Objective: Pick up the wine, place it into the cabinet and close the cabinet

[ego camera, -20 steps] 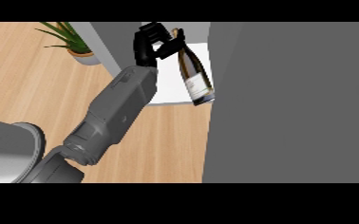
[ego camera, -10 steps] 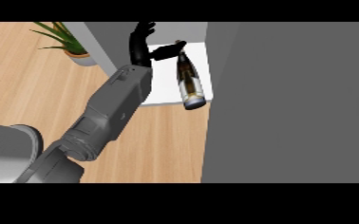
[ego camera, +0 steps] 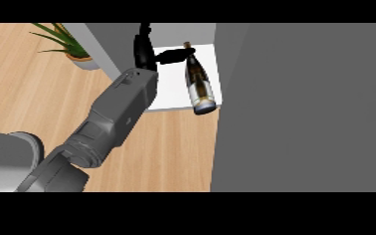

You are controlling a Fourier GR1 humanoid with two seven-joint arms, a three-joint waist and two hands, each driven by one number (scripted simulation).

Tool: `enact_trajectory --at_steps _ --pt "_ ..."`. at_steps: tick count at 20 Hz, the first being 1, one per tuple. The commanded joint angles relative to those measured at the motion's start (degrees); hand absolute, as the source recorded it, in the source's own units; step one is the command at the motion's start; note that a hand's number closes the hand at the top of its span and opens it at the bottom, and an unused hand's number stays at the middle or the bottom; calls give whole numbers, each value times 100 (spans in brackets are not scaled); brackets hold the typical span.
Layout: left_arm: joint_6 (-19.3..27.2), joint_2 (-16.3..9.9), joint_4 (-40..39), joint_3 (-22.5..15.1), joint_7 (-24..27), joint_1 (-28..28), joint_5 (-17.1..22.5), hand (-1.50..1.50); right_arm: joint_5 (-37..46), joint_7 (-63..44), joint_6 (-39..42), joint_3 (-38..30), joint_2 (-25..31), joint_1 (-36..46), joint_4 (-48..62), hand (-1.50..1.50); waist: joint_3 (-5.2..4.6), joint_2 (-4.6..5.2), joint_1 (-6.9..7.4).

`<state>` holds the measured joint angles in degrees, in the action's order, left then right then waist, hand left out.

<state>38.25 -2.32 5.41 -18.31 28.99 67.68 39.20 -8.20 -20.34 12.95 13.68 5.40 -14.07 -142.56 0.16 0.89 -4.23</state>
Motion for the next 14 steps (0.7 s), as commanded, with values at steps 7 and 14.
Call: enact_trajectory --at_steps 7,14 --pt "-729 -118 211 61 436 9 -167 -150 -477 -137 89 56 61 -520 -831 -150 -17 -31 114" --pt "-1412 -89 772 288 758 -214 -45 -150 -467 -417 -97 101 39 -565 -1136 -150 -20 -94 288"
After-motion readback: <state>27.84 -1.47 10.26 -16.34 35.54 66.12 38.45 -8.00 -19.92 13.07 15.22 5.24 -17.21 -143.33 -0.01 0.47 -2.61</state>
